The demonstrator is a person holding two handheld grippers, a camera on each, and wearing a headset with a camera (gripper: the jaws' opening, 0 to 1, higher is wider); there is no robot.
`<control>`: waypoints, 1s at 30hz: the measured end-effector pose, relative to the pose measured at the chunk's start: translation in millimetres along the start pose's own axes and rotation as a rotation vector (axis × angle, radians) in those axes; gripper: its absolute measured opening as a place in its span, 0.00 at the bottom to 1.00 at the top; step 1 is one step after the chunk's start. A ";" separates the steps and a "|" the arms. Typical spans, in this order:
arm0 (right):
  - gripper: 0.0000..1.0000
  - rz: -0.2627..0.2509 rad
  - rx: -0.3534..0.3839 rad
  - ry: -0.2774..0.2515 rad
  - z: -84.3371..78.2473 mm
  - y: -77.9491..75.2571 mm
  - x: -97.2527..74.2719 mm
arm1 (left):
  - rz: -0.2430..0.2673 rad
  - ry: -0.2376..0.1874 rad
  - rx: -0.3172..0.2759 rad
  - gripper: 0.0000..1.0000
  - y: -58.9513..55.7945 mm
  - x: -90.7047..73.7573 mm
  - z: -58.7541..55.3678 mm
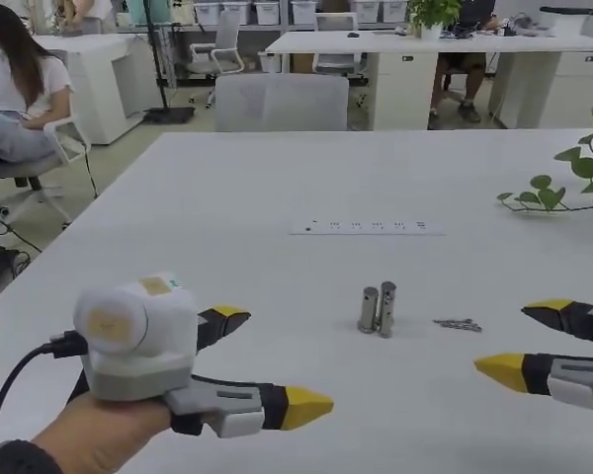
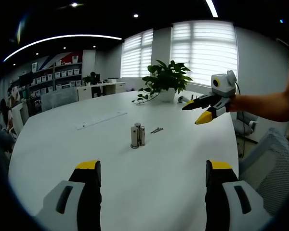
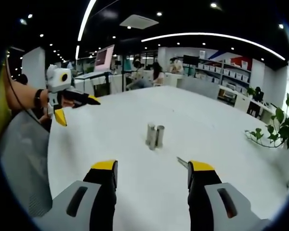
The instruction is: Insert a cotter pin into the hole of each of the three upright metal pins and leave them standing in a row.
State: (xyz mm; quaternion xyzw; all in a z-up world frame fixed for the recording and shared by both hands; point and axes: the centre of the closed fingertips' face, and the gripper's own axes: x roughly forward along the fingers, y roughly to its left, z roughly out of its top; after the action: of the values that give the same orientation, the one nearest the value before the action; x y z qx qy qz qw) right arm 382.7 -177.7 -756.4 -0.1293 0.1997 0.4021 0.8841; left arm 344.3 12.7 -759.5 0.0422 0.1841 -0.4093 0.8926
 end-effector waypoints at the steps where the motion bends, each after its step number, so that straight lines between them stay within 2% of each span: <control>1: 0.58 0.000 -0.008 -0.001 2.2 0.2 2.9 | -0.001 -0.001 -0.001 0.90 -0.3 0.1 -0.5; 5: 0.57 0.013 -0.019 -0.005 10.9 0.5 14.8 | -0.004 -0.005 -0.006 0.90 -0.4 0.2 -3.0; 9: 0.51 0.026 -0.025 0.006 13.5 -0.1 28.2 | -0.008 -0.005 -0.005 0.89 -1.6 0.3 -5.2; 12: 0.44 0.035 -0.020 0.016 13.6 0.1 38.7 | -0.013 -0.008 -0.003 0.89 -2.7 -1.4 -5.0; 18: 0.38 0.056 -0.018 0.028 14.9 1.3 63.9 | -0.012 -0.013 0.003 0.88 -2.0 -5.6 -3.8; 30: 0.29 0.075 0.006 0.045 14.0 -1.4 92.6 | -0.001 -0.028 -0.013 0.86 1.0 -5.8 -3.0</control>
State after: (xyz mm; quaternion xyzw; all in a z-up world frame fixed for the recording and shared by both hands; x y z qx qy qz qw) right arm 442.5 -112.2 -786.3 -0.1279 0.2254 0.4315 0.8641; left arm 340.7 18.2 -760.2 0.0304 0.1742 -0.4091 0.8952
